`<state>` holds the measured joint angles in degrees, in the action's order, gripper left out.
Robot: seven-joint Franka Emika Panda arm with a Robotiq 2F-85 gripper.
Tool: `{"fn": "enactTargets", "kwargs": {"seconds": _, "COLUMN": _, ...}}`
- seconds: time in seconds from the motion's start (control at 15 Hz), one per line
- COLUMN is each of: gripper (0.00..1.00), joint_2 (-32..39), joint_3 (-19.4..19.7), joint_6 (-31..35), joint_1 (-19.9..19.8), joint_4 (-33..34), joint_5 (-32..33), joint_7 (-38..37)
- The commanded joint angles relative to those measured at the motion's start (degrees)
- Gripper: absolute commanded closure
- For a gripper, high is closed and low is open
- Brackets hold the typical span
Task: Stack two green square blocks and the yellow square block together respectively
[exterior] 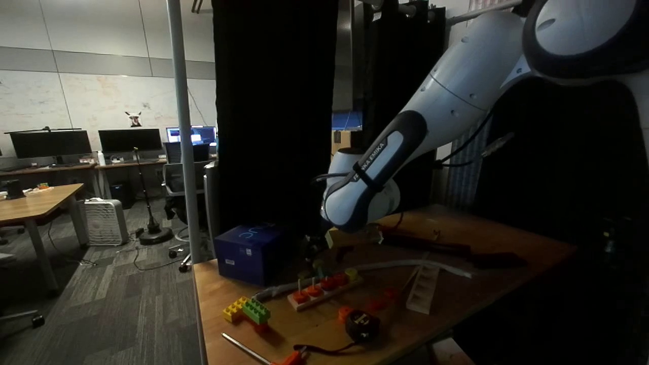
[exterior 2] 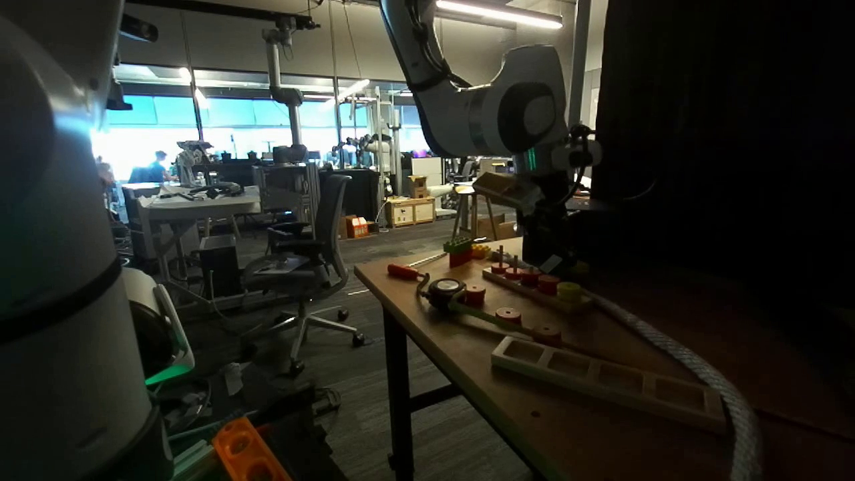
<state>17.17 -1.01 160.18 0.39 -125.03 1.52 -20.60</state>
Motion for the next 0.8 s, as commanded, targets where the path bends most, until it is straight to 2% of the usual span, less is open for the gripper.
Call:
{"fn": "enactTargets", "kwargs": {"seconds": 0.0, "gripper": 0.0, "joint_2": 5.03, "joint_3": 2.14, "joint_6": 0.08, "joint_1": 1.65, "joint_4": 5.68, "joint_5": -1.88, "joint_7": 0.08}}
{"fn": "enactTargets", "kwargs": {"seconds": 0.33, "gripper": 0.0, "joint_2": 8.02, "joint_3": 3.1, "joint_6": -1.01, "joint_1": 2.0, "joint_4": 8.86, "joint_5": -2.85, "joint_7": 0.11}}
{"fn": "enactTargets", "kwargs": {"seconds": 0.73, "gripper": 0.0, "joint_2": 6.44, "joint_3": 3.8, "joint_6": -2.74, "joint_1": 3.31, "joint_4": 8.23, "joint_5": -2.36, "joint_7": -0.51}}
